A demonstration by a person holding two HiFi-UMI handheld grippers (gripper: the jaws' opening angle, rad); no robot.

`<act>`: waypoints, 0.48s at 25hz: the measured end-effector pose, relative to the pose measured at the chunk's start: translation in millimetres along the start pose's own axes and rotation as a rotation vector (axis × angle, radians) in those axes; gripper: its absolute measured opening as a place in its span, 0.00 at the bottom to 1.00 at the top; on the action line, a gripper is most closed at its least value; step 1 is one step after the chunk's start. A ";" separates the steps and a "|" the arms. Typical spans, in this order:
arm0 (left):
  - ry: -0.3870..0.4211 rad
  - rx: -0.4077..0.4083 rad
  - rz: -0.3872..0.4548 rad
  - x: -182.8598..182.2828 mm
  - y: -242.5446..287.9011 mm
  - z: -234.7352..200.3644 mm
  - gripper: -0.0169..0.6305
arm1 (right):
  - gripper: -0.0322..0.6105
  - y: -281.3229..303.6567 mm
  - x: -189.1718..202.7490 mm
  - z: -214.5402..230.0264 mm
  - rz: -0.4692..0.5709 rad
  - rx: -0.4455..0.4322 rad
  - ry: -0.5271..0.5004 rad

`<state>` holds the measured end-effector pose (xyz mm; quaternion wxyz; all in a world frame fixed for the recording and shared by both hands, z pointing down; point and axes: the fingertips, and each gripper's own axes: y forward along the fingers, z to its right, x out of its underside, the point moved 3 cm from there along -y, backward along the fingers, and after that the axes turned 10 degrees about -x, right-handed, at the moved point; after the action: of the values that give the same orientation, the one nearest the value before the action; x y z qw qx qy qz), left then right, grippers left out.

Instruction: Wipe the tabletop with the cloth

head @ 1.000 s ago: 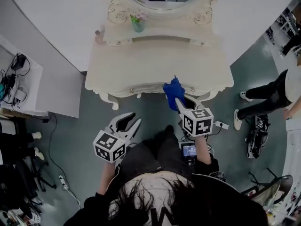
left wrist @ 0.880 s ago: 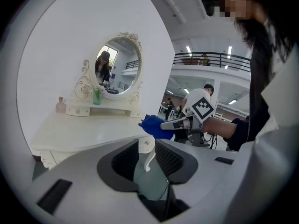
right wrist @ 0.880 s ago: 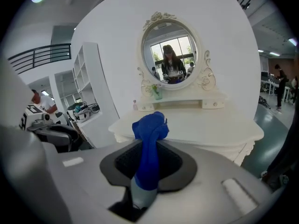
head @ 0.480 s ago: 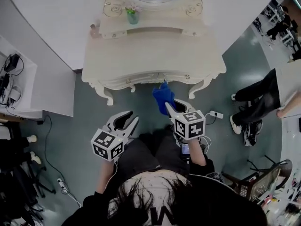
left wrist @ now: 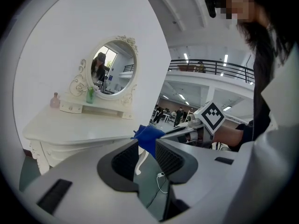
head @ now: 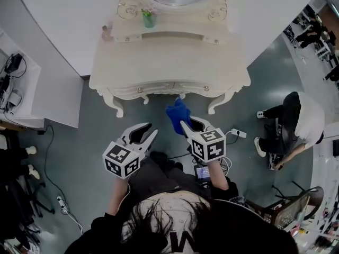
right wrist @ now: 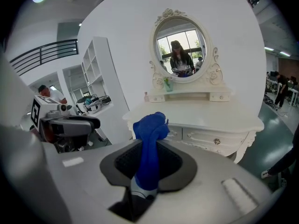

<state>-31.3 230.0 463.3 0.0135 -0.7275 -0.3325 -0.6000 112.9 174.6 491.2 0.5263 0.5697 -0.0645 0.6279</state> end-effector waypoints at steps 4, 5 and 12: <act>0.000 -0.007 -0.002 0.9 5.2 21.7 0.20 | 0.19 -15.6 8.0 5.0 -0.012 -0.020 -0.006; -0.001 -0.010 -0.002 2.0 6.3 27.4 0.20 | 0.19 -19.7 10.2 6.3 -0.014 -0.026 -0.009; 0.003 -0.030 -0.004 14.2 9.0 71.8 0.20 | 0.19 -47.3 28.3 17.0 -0.031 -0.066 -0.033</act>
<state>36.0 259.7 459.2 0.0021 -0.7262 -0.3249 -0.6059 164.4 200.3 494.7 0.5534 0.5632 -0.0852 0.6076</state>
